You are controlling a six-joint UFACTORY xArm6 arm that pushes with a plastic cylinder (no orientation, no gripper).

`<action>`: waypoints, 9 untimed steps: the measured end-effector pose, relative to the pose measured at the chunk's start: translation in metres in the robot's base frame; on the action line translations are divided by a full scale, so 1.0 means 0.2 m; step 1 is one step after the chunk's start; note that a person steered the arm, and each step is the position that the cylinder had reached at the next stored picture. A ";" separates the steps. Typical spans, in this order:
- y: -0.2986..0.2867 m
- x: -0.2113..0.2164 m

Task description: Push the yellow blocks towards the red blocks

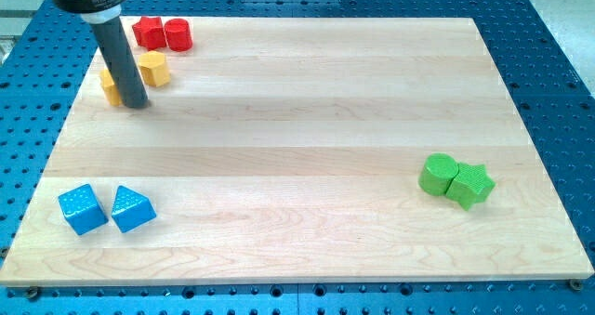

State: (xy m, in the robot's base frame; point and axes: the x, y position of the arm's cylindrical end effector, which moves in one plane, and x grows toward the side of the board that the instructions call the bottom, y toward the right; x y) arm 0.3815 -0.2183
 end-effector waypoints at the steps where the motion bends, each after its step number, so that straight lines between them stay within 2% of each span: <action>1: -0.02 0.01; 2: -0.13 0.06; 3: -0.24 0.01; 5: -0.06 -0.28; 6: -0.06 -0.21; 7: 0.01 -0.01; 8: 0.20 -0.10; 9: 0.20 -0.31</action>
